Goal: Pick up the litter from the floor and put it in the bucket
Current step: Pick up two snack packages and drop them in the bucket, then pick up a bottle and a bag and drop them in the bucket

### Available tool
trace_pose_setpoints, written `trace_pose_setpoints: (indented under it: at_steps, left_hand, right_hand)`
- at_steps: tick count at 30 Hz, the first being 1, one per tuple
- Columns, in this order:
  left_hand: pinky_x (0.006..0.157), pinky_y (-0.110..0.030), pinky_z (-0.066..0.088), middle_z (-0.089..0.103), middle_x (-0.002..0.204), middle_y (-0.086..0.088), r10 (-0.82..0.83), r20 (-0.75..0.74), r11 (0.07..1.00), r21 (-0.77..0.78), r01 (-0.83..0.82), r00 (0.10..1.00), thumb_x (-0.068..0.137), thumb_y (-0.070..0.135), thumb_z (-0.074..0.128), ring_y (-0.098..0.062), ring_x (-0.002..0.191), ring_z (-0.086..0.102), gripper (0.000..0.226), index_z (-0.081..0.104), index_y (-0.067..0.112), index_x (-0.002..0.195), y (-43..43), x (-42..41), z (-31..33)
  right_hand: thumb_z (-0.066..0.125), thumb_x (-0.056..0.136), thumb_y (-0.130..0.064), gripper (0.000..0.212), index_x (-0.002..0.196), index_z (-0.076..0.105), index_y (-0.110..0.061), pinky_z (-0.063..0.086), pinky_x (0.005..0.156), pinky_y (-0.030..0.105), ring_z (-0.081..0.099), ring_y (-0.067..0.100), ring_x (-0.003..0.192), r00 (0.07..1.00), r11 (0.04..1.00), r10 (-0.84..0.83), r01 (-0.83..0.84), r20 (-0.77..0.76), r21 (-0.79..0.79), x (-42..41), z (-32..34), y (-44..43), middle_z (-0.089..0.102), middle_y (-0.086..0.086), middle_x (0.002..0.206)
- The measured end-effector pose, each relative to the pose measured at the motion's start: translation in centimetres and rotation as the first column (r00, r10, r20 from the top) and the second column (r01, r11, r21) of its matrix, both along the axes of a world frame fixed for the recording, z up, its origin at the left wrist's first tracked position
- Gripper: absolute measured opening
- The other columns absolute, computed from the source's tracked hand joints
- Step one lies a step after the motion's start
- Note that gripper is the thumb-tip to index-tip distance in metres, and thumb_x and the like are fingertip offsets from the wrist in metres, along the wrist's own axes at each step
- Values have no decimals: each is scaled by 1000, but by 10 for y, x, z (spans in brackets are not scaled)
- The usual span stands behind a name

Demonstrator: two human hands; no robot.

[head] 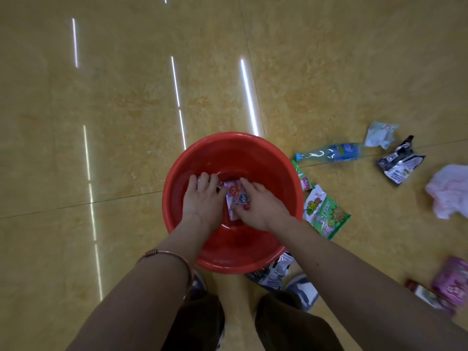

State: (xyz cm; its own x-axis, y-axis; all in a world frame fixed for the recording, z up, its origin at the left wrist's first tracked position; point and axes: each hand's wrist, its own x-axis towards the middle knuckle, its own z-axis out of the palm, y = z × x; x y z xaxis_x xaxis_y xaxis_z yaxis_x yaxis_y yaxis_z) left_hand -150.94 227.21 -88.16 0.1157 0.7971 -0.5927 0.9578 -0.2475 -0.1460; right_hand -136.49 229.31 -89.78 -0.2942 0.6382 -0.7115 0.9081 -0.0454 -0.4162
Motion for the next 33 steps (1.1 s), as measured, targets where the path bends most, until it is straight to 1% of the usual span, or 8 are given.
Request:
trace_pose_setpoints:
  at_steps: [3, 8, 11, 13, 15, 22, 28, 33]
  left_hand:
    - [113, -48, 13, 20, 151, -9, 50, 90, 997, 59, -56, 995, 92, 43, 38, -32, 137, 17, 56, 24, 27, 144, 11, 0, 49]
    - [108, -43, 23, 33, 145, -6, 173, 323, 968, 118, -221, 930, 91, 40, 42, -28, 133, 28, 54, 33, 24, 141, 28, 9, 134]
    - [106, -40, 31, 39, 139, -7, 277, 561, 912, 102, -397, 780, 91, 32, 47, -27, 130, 29, 47, 43, 18, 136, 34, 19, 194]
    - [107, -36, 31, 43, 135, -7, 276, 679, 874, 117, -471, 681, 91, 28, 49, -25, 128, 30, 43, 49, 15, 131, 33, 25, 236]
    - [107, -32, 28, 44, 133, -4, 231, 741, 866, 138, -480, 630, 91, 26, 51, -21, 128, 30, 41, 50, 16, 130, 31, 31, 279]
    - [95, -23, 37, 45, 129, 3, 24, 834, 934, 177, -309, 551, 93, 27, 52, -12, 121, 42, 39, 49, 22, 131, 53, 60, 428]
    - [83, -21, 44, 52, 113, 9, -160, 883, 979, 199, -43, 441, 92, 27, 54, -6, 97, 54, 31, 56, 22, 122, 53, 87, 543]
    - [84, -22, 44, 47, 111, 14, -333, 882, 941, 288, 178, 334, 92, 29, 54, -3, 98, 52, 29, 55, 27, 121, 19, 115, 603]
  right_hand:
    - [52, 87, -53, 78, 150, 15, -28, 37, 106, 42, 36, 30, 134, 999, 997, -29, 31, -29, 66, 5, 45, 9, 30, 9, 148]
    - [53, 87, -52, 68, 145, 34, -23, 37, 106, 35, 42, 22, 131, 985, 975, -107, 131, -137, 179, 10, 131, 30, 40, 5, 143]
    - [55, 87, -50, 63, 141, 40, -24, 36, 106, 32, 46, 20, 128, 944, 948, -206, 258, -258, 186, 17, 193, 42, 49, 4, 139]
    - [54, 87, -54, 69, 146, 32, -26, 36, 109, 35, 46, 19, 128, 892, 934, -287, 342, -350, 107, 26, 240, 46, 45, 2, 143]
    - [52, 87, -56, 71, 148, 26, -30, 40, 105, 33, 48, 16, 127, 849, 923, -316, 378, -424, 69, 38, 289, 45, 41, -3, 146]
    - [52, 89, -53, 67, 147, 26, -33, 44, 96, 29, 50, 11, 121, 746, 827, -405, 545, -528, 136, 74, 442, 26, 42, -8, 143]
    - [53, 88, -52, 66, 147, 29, -32, 41, 88, 23, 50, 5, 112, 624, 607, -512, 749, -591, 265, 101, 556, -21, 44, -9, 142]
    - [53, 86, -56, 68, 146, 30, -33, 48, 93, 30, 51, 9, 120, 555, 441, -576, 829, -600, 343, 124, 626, -86, 44, -9, 142]
